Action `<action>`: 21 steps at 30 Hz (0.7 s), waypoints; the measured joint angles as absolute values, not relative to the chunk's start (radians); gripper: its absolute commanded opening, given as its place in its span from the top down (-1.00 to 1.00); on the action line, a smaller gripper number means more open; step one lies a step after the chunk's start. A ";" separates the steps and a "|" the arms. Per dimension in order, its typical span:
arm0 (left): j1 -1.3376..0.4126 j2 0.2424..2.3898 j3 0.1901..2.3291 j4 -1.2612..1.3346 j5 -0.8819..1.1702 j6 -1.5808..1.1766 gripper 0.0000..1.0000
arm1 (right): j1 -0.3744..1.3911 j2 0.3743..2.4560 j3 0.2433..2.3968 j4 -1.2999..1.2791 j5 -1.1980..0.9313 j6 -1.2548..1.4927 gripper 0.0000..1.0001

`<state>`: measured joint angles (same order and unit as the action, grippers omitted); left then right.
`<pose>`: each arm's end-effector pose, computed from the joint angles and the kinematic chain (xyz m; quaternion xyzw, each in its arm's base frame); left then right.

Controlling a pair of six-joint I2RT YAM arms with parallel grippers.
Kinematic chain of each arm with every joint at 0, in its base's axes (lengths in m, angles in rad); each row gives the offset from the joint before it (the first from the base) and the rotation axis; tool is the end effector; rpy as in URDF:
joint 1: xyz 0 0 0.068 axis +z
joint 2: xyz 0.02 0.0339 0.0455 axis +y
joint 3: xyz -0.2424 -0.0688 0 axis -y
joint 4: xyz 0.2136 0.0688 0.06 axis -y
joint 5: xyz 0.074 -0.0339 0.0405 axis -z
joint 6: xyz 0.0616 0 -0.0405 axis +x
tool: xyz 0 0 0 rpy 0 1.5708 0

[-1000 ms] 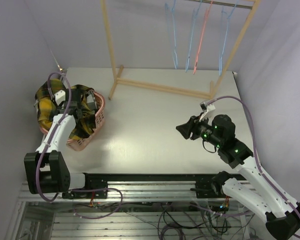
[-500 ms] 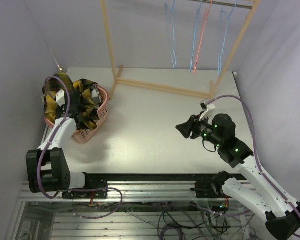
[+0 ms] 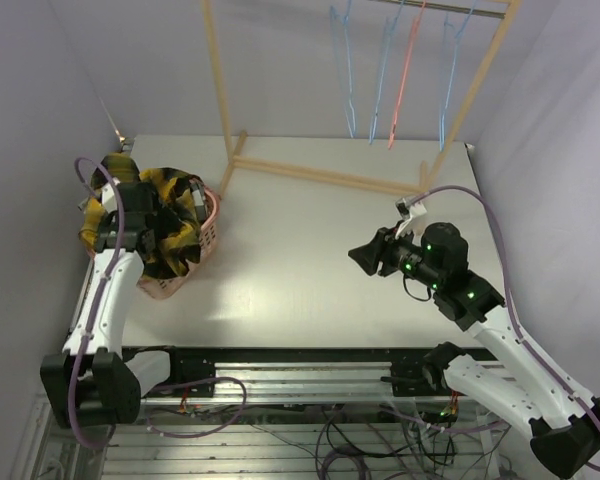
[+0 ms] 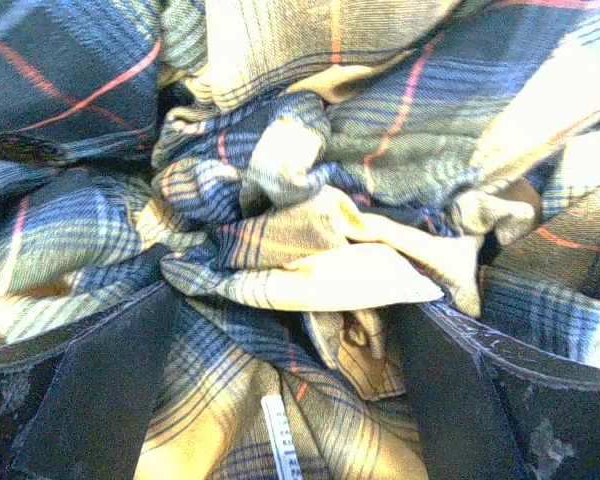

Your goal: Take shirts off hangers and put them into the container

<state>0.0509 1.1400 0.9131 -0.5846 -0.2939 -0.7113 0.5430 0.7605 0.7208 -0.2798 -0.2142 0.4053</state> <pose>0.2307 0.0296 0.2477 -0.3921 0.8327 0.0098 0.3909 0.1538 0.1081 0.2899 -0.1179 0.7997 0.3429 0.4785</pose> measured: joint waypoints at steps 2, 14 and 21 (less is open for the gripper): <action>0.051 1.107 0.965 -0.649 -0.295 -0.682 -0.97 | 0.543 0.768 0.729 -0.282 -0.216 0.402 0.10; 0.047 0.929 1.180 -0.588 -0.122 -0.492 -0.85 | 0.543 0.802 0.741 -0.305 -0.213 0.404 0.02; -0.357 1.065 1.119 -0.479 -0.085 -0.423 -0.92 | 0.543 0.828 0.738 -0.321 -0.158 0.466 -0.07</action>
<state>-0.3569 1.0649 1.1191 -0.4786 -0.0853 -0.4229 0.5430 0.8276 0.7383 -0.3210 -0.1577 0.4656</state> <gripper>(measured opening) 0.956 0.519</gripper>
